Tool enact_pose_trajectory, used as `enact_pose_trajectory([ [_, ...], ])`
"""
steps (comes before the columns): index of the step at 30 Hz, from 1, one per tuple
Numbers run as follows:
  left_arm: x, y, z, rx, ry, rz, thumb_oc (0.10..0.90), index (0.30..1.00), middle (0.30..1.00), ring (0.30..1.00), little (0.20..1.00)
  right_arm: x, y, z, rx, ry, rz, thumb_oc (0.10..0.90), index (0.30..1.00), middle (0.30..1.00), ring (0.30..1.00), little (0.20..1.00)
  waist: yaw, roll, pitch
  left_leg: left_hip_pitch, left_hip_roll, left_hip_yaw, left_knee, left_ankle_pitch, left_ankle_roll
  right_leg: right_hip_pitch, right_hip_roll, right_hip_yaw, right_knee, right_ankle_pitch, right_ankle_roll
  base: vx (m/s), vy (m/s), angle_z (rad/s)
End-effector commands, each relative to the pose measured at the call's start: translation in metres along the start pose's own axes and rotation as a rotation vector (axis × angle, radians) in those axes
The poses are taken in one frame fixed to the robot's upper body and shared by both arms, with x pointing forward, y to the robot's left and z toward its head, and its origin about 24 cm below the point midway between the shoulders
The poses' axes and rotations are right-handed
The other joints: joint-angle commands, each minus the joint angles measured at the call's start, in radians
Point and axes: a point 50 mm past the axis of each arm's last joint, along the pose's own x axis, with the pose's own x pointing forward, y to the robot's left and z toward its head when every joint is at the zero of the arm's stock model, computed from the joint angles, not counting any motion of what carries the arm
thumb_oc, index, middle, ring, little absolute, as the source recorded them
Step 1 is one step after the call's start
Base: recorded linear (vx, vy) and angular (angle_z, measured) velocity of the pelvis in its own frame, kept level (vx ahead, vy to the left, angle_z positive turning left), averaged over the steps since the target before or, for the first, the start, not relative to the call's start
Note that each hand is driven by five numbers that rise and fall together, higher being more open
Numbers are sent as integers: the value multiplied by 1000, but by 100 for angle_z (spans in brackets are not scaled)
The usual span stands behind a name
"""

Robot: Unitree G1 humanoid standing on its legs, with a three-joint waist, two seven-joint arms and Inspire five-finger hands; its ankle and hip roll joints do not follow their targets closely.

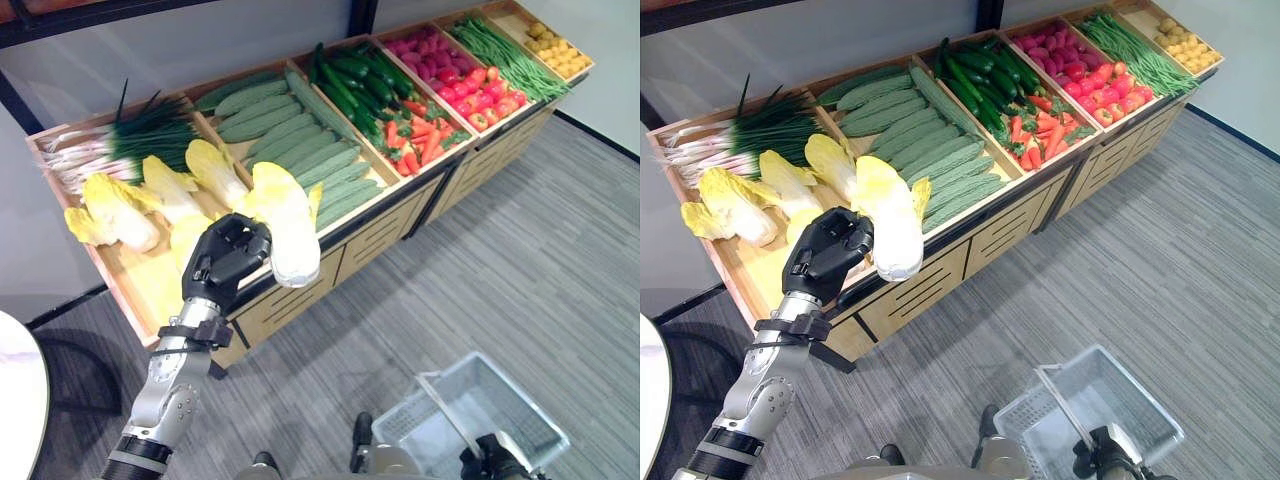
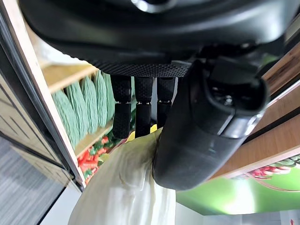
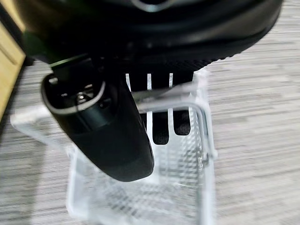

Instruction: Get the vegetables into the basket

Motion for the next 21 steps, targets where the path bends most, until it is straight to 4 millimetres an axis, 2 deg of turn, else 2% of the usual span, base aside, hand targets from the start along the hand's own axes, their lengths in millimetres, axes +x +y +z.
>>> enact_pose_trajectory([
  [1, 13, -33, 53, -11, -278, -197, 400, 300, 300, 300, 300, 4, -20, 0, -29, -6, -70, 400, 300, 300, 300, 300, -2, -20, -58, -68, -1, -94, 2, 4, -7, 65, -59, 13, -39, -12, 97, 13, -173, -17],
  [4, 13, -35, 49, -35, -273, -190, 400, 300, 300, 300, 300, 3, -23, -4, -26, 3, -80, 400, 300, 300, 300, 300, -14, -4, -56, -59, 25, -88, -1, 21, -26, 75, -35, 21, -49, -27, 84, 19, -213, -21],
  [5, 14, -37, 47, -60, -268, -189, 400, 300, 300, 300, 300, 4, -29, -4, -20, 1, -102, 400, 300, 300, 300, 300, -24, 8, -53, -53, 46, -87, -4, 35, -39, 74, -14, 31, -43, -43, 72, 31, -268, -29],
  [8, 15, -38, 45, -70, -263, -184, 400, 300, 300, 300, 300, 4, -32, 1, -9, -24, -118, 400, 300, 300, 300, 300, -35, 22, -46, -59, 70, -89, 4, 49, -56, 72, 8, 34, -36, -61, 58, 0, -173, -25],
  [10, 18, -40, 45, -83, -266, -191, 400, 300, 300, 300, 300, 5, -38, 5, -7, -45, -138, 400, 300, 300, 300, 300, -40, 33, -35, -81, 89, -98, 50, 52, -69, 70, 21, 37, -28, -74, 44, -21, -235, -15],
  [11, 19, -44, 43, -93, -266, -204, 400, 300, 300, 300, 300, 6, -45, 9, -13, -63, -158, 400, 300, 300, 300, 300, -37, 35, -21, -106, 106, -133, 127, 42, -81, 78, 35, 46, -28, -87, 27, -12, -193, -10],
  [12, 19, -44, 43, -93, -266, -204, 400, 300, 300, 300, 300, 6, -45, 9, -13, -63, -158, 400, 300, 300, 300, 300, -38, 35, -21, -107, 107, -134, 129, 41, -81, 79, 36, 45, -28, -87, 26, -5, -158, -12],
  [13, 21, -47, 43, -97, -270, -214, 400, 300, 300, 300, 300, 7, -51, 13, -18, -72, -174, 400, 300, 300, 300, 300, -22, 40, -9, -124, 97, -207, 156, 67, -89, 80, 46, 63, -26, -89, 19, 1, -41, -20],
  [14, 22, -51, 43, -109, -277, -223, 400, 300, 300, 300, 300, 9, -58, 19, -20, -87, -196, 400, 300, 300, 300, 300, 4, 41, -1, -159, 49, -359, 127, 59, -83, 77, 48, 87, -26, -92, 17, -1, -39, -24],
  [15, 22, -51, 43, -109, -277, -223, 400, 300, 300, 300, 300, 9, -58, 19, -20, -87, -196, 400, 300, 300, 300, 300, 3, 40, -5, -164, 47, -361, 126, 62, -82, 73, 47, 86, -26, -90, 17, 27, -40, -39],
  [16, 22, -51, 42, -105, -274, -223, 400, 300, 300, 300, 300, 9, -60, 21, -20, -91, -203, 400, 300, 300, 300, 300, 15, 38, -6, -179, 34, -432, 96, 54, -78, 71, 48, 105, -26, -91, 19, 68, -13, -54],
  [17, 20, -49, 43, -104, -278, -213, 400, 300, 300, 300, 300, 9, -61, 20, -35, -88, -203, 400, 300, 300, 300, 300, 32, 43, -12, -206, 28, -531, 61, 73, -77, 70, 56, 136, -29, -89, 22, 73, -14, -63],
  [18, 20, -49, 43, -104, -278, -213, 400, 300, 300, 300, 300, 9, -61, 20, -35, -88, -203, 400, 300, 300, 300, 300, 31, 43, -11, -205, 28, -532, 59, 73, -77, 71, 56, 135, -29, -90, 22, 74, 17, -43],
  [19, 19, -48, 43, -103, -279, -208, 400, 300, 300, 300, 300, 9, -61, 20, -47, -91, -199, 400, 300, 300, 300, 300, 39, 46, -12, -220, 23, -578, 43, 89, -79, 71, 60, 152, -30, -89, 23, 89, 40, -45],
  [20, 18, -46, 43, -101, -281, -203, 400, 300, 300, 300, 300, 9, -61, 19, -51, -85, -199, 400, 300, 300, 300, 300, 53, 52, -11, -233, 3, -659, 16, 103, -78, 78, 68, 177, -32, -94, 22, 121, 72, -47],
  [21, 17, -46, 43, -99, -283, -207, 400, 300, 300, 300, 300, 9, -61, 18, -49, -78, -197, 400, 300, 300, 300, 300, 57, 54, -9, -233, -6, -675, 15, 107, -78, 84, 69, 190, -34, -94, 22, 118, 94, -64],
])
